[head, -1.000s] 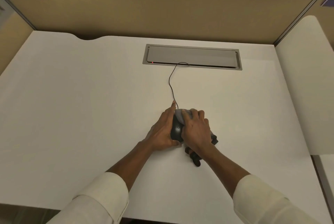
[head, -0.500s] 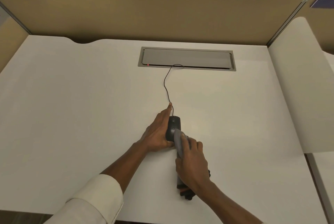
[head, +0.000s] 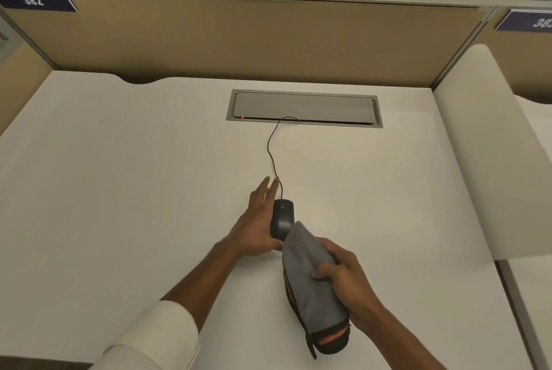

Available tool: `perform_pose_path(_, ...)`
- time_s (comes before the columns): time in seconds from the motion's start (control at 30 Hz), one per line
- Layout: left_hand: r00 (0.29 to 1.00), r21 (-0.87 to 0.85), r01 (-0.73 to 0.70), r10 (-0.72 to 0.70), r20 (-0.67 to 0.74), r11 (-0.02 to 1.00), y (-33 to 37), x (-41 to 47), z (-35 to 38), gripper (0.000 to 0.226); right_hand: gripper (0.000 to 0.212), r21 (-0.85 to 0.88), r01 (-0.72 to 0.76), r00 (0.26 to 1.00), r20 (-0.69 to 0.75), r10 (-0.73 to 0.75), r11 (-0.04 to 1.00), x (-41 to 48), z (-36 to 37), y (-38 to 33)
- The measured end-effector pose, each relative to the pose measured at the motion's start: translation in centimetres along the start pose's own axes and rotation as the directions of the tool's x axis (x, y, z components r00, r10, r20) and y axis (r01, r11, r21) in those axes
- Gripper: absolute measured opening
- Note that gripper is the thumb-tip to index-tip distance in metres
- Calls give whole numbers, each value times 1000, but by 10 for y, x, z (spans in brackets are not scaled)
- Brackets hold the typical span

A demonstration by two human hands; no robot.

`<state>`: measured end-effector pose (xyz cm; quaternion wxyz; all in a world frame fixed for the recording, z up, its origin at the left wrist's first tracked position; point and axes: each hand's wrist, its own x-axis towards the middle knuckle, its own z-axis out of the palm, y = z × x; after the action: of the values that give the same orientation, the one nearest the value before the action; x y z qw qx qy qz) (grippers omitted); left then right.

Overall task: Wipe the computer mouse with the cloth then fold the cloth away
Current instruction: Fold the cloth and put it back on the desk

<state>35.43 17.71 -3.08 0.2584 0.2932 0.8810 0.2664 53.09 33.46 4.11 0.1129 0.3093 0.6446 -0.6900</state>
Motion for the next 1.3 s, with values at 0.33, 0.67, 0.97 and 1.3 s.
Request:
perform_pose_path(0.33, 887, -624, 185, -402, -227, 759, 78, -58, -10, 20, 51, 342, 60, 996, 34, -77, 938, 12, -31, -16)
perform_pose_path(0.67, 894, -640, 171, -391, -220, 749, 104, -69, -18, 36, 47, 369, 112, 980, 114, -164, 922, 15, -35, -20)
perform_pose_path(0.97, 929, -607, 29, -245, -277, 794, 120, -91, -49, 27, 33, 394, 76, 954, 239, -181, 916, 22, -31, -38)
perform_pose_path(1.3, 967, -516, -73, -66, -246, 853, 75, -116, -115, 16, 56, 88, 373, 750, 557, -356, 924, 54, 0, -84)
